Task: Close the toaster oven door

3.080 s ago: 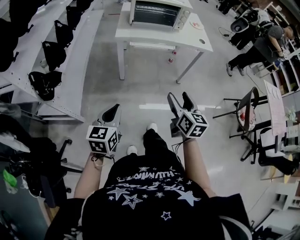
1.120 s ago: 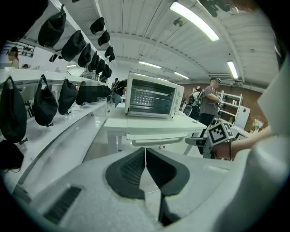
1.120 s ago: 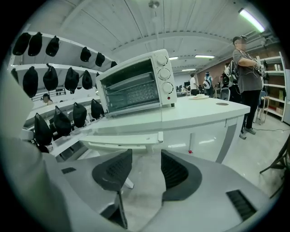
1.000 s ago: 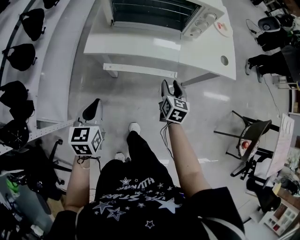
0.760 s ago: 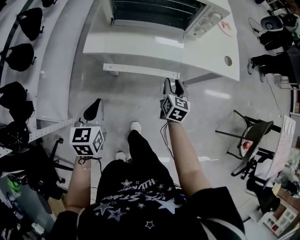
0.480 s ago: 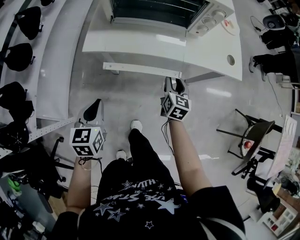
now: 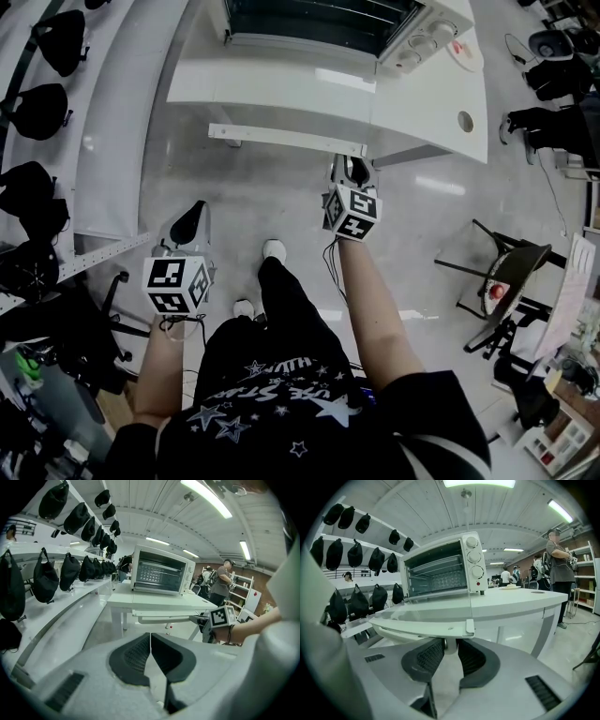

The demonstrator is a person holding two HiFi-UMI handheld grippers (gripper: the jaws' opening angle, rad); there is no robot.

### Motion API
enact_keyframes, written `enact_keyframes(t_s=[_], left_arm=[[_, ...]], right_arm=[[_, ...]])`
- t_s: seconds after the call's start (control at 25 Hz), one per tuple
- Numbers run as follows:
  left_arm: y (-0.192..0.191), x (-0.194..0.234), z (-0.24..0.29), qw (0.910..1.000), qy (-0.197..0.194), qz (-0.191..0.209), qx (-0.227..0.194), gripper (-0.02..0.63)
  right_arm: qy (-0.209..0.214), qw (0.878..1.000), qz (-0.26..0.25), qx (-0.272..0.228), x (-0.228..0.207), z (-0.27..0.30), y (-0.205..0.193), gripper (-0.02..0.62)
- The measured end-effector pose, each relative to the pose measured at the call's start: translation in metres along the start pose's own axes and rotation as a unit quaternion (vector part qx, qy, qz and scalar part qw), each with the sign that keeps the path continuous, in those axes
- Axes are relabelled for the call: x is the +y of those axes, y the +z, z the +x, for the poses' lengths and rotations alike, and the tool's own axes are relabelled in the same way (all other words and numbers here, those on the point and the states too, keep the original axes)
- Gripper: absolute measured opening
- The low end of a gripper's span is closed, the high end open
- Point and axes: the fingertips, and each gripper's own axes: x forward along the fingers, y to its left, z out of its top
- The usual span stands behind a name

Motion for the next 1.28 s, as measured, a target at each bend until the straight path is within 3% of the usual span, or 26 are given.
enact_keyframes(t_s=[0.6,1.28], left_arm=[[0.032,-0.003,-0.009,0.9993,0.012,0.002,-0.034,0.023],[0.086,-0.007,-0.034,0.9963,0.008,0.020,-0.084,0.023]], right_arm=[[-0.010,1.000,0.019,0.003,0.002,-0.020,0.024,0.081],[-0.003,0.999,0.034,-0.021,0.012,-0.048,0.085,0.078]])
